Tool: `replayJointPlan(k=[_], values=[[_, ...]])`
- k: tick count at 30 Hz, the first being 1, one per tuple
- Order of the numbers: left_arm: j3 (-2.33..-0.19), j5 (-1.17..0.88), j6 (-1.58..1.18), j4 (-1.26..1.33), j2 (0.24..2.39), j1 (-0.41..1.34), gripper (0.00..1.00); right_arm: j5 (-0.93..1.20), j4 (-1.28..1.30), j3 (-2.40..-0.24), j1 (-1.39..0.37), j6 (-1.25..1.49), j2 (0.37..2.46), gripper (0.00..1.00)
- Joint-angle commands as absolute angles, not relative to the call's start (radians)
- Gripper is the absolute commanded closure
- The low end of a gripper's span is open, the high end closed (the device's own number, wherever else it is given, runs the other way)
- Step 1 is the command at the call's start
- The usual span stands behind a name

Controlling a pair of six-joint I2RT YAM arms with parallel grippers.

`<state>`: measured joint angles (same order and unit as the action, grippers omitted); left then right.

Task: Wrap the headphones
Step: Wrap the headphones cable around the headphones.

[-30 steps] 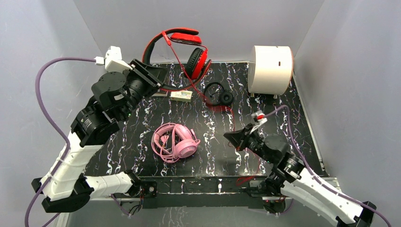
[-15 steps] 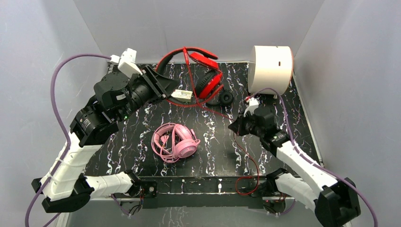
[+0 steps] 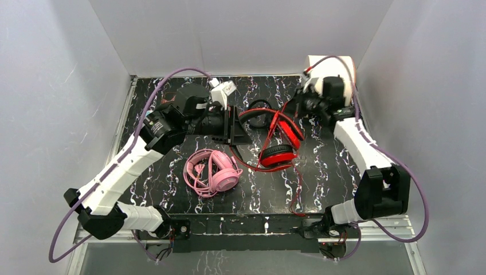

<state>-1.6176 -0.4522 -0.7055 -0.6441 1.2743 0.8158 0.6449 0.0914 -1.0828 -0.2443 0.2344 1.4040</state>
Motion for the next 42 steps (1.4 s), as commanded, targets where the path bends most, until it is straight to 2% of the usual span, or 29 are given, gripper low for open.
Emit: replayJointPlan(k=[1, 3, 8, 11, 17, 20, 23, 26, 31, 36, 42], values=[[-1.602, -0.312, -0.489, -1.001, 1.237, 0.824, 1.00, 0.636, 0.282, -1.329, -0.105, 0.165, 1.410, 1.00], [-1.555, -0.164, -0.427, -1.071, 1.243, 0.825, 1.00, 0.637, 0.378, -1.422, -0.104, 0.110, 1.413, 1.00], [-1.519, 0.252, -0.354, -1.176, 1.339, 0.825, 1.00, 0.828, 0.496, -1.528, -0.114, 0.091, 1.409, 1.00], [-1.539, 0.435, -0.362, -1.139, 1.375, 0.825, 1.00, 0.922, 0.531, -1.534, -0.147, 0.111, 1.389, 1.00], [-1.595, 0.388, -0.312, -0.991, 1.473, 0.825, 1.00, 1.003, 0.416, -1.512, -0.309, 0.266, 1.356, 1.00], [-1.623, 0.438, -0.372, -0.970, 1.504, 0.824, 1.00, 1.001, 0.291, -1.471, -0.380, 0.416, 1.341, 1.00], [-1.664, 0.528, -0.501, -0.954, 1.513, 0.822, 1.00, 0.950, 0.084, -1.344, -0.451, 0.626, 1.277, 1.00], [-1.666, 0.596, -0.610, -0.899, 1.474, 0.822, 1.00, 0.843, -0.004, -1.216, -0.493, 0.720, 1.182, 1.00], [-1.658, 0.735, -0.706, -0.780, 1.392, 0.821, 1.00, 0.745, -0.308, -0.964, -0.561, 0.928, 1.029, 1.00], [-1.679, 0.732, -0.745, -0.607, 1.341, 0.821, 1.00, 0.639, -0.464, -0.853, -0.668, 0.921, 0.983, 0.99], [-1.733, 0.628, -0.849, -0.525, 1.319, 0.821, 1.00, 0.471, -0.510, -0.750, -0.768, 0.671, 0.919, 0.92]])
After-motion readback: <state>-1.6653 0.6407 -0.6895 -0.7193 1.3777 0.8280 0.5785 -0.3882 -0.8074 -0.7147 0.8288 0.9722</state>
